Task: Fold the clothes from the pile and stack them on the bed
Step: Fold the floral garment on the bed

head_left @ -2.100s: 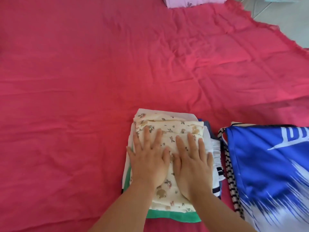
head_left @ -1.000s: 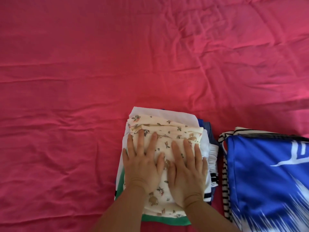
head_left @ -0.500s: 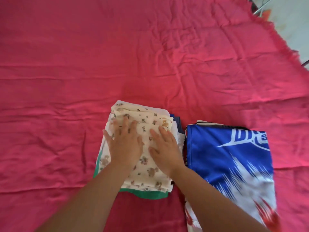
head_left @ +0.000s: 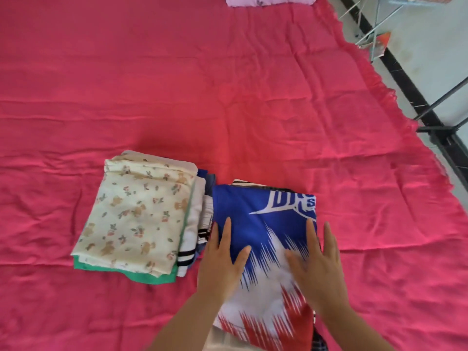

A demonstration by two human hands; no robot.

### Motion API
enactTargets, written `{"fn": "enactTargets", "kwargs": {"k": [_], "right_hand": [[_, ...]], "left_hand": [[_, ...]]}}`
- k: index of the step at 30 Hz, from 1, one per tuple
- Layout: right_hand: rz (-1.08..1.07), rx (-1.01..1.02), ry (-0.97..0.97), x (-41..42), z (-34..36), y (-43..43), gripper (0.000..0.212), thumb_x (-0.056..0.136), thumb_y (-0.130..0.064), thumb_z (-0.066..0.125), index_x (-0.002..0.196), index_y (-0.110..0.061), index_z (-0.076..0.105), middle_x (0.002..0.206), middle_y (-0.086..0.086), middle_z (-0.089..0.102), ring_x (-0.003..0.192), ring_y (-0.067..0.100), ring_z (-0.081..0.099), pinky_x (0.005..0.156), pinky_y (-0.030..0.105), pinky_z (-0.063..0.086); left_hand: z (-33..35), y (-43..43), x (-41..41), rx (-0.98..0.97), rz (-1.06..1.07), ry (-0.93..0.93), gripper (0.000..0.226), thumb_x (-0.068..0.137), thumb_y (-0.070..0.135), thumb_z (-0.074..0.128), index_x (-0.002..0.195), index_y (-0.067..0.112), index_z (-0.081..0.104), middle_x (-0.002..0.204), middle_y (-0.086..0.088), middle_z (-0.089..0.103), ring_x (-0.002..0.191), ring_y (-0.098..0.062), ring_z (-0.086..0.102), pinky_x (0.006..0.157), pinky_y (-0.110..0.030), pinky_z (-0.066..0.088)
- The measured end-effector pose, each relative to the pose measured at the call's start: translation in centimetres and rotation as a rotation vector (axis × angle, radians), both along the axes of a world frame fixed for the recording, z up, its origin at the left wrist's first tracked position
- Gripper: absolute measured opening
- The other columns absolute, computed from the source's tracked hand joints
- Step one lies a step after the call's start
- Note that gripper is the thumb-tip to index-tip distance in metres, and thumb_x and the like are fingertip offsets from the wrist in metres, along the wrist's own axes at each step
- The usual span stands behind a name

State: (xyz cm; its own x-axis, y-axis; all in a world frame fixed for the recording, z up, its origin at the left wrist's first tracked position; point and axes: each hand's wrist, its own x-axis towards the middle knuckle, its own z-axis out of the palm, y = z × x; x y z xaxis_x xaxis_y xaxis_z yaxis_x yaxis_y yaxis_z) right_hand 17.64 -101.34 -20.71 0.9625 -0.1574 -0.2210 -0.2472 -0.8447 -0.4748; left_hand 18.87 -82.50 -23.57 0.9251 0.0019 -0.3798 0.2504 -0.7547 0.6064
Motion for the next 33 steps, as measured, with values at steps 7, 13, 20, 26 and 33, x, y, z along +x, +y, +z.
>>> {"fn": "enactTargets", "kwargs": {"k": [7, 13, 20, 26, 33], "right_hand": [[-0.077, 0.039, 0.157, 0.9, -4.3, -0.3, 0.074, 0.086, -0.062, 0.040, 0.143, -0.048, -0.006, 0.155, 0.007, 0.012, 0.138, 0.033, 0.022, 0.106, 0.048, 0.029], [-0.103, 0.242, 0.159, 1.4, -4.5, -0.3, 0.079, 0.084, -0.052, 0.054, 0.142, -0.051, 0.000, 0.138, 0.017, 0.032, 0.126, 0.031, 0.037, 0.100, 0.039, 0.034], [-0.134, 0.420, 0.174, 2.2, -4.6, -0.7, 0.090, 0.067, -0.065, 0.062, 0.135, -0.063, 0.003, 0.130, 0.010, 0.047, 0.117, 0.026, 0.049, 0.098, 0.037, 0.043], [-0.187, 0.429, 0.102, 2.3, -4.1, -0.3, 0.093, 0.060, -0.066, 0.066, 0.135, -0.062, 0.011, 0.122, 0.008, 0.054, 0.111, 0.025, 0.053, 0.095, 0.041, 0.046], [-0.173, 0.386, 0.039, 2.1, -0.1, -1.7, 0.089, 0.074, -0.037, 0.074, 0.142, -0.046, 0.018, 0.123, 0.006, 0.045, 0.113, 0.021, 0.050, 0.095, 0.029, 0.039]], "left_hand": [[-2.9, -1.7, 1.3, 0.222, 0.046, 0.123, 0.074, 0.084, 0.071, 0.030, 0.138, 0.054, -0.017, 0.154, -0.012, 0.010, 0.138, -0.034, 0.018, 0.110, -0.048, 0.028], [-3.1, -1.1, 1.8, 0.155, 0.060, 0.103, 0.077, 0.080, 0.072, 0.038, 0.134, 0.058, -0.016, 0.134, -0.019, 0.038, 0.121, -0.035, 0.042, 0.098, -0.042, 0.042], [-3.3, -0.1, 2.2, -0.091, 0.063, 0.106, 0.080, 0.076, 0.068, 0.052, 0.125, 0.065, -0.011, 0.152, -0.012, 0.022, 0.137, -0.029, 0.029, 0.103, -0.035, 0.039], [-2.6, -0.2, 2.5, -0.242, 0.097, 0.045, 0.085, 0.079, 0.053, 0.063, 0.137, 0.053, 0.002, 0.146, -0.001, 0.039, 0.131, -0.022, 0.040, 0.099, -0.029, 0.039], [0.8, -1.6, 1.9, -0.234, 0.098, -0.069, 0.087, 0.076, 0.055, 0.064, 0.140, 0.049, 0.006, 0.143, 0.001, 0.041, 0.127, -0.018, 0.042, 0.095, -0.029, 0.042]]}}
